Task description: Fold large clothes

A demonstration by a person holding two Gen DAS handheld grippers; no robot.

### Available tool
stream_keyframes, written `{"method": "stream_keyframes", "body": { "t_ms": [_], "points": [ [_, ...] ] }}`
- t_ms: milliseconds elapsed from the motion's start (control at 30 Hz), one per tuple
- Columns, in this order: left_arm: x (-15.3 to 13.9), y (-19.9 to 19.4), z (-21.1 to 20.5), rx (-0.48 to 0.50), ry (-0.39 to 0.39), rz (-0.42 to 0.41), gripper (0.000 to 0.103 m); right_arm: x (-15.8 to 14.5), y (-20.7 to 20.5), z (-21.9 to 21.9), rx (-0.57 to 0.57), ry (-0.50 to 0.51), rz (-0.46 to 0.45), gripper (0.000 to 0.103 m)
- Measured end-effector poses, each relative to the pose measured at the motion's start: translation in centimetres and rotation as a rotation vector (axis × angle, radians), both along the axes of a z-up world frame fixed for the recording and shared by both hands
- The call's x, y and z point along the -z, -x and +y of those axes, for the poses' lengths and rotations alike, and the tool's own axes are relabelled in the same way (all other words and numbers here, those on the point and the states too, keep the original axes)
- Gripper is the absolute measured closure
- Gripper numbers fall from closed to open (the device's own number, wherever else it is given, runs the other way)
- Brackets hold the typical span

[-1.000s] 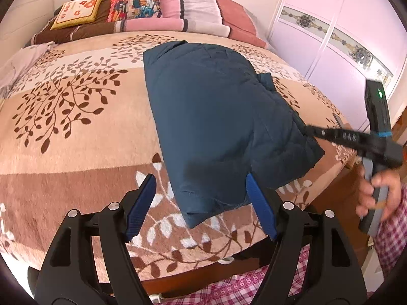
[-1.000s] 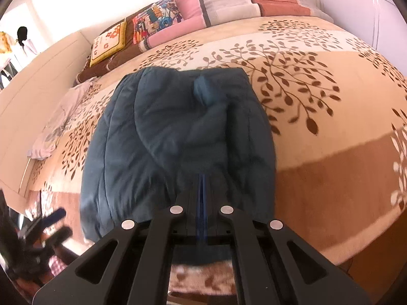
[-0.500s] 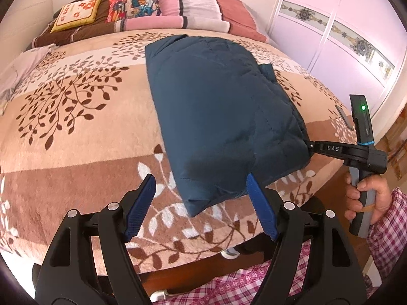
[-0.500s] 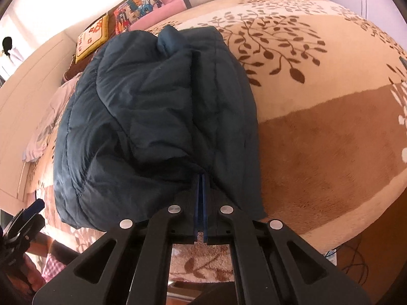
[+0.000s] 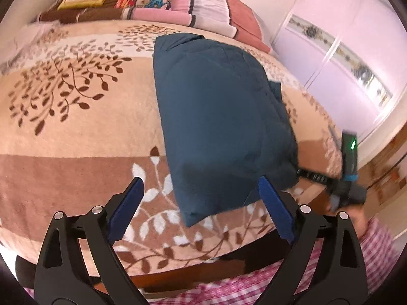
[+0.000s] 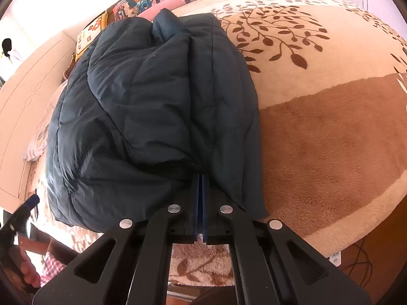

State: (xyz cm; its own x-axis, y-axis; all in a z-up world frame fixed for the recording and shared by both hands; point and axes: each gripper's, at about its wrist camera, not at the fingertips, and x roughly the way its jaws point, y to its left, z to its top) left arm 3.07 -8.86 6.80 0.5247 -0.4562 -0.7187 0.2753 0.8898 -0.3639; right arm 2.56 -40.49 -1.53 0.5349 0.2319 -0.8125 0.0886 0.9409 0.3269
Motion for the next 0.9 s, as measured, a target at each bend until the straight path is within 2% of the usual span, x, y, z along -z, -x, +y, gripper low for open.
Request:
{"method": "stream_keyframes", "body": {
  "t_ms": [233,433,567,900],
  "points": [
    [1.2,-3.6,-0.6,-0.026,0.068,0.083,0.01,0.3,-0.1,-0.1,-0.005,-0.011,0.0,0.103],
    [2.8,-5.2,-2.3,0.011,0.06,0.138,0.01,0.5,-0.2,-0.4,-0.001,-0.025,0.004,0.103],
    [3.5,-5.4,-3.3,0.028,0.016,0.147,0.01,0.5,-0.2,-0.5,-0.001,-0.026,0.008,0.103],
    [3.3,-4.6,-5.4,0.057,-0.165,0.061,0.008,0.5,-0.4,-0.7,-0.004,-0.037,0.016,0.103]
  ]
}}
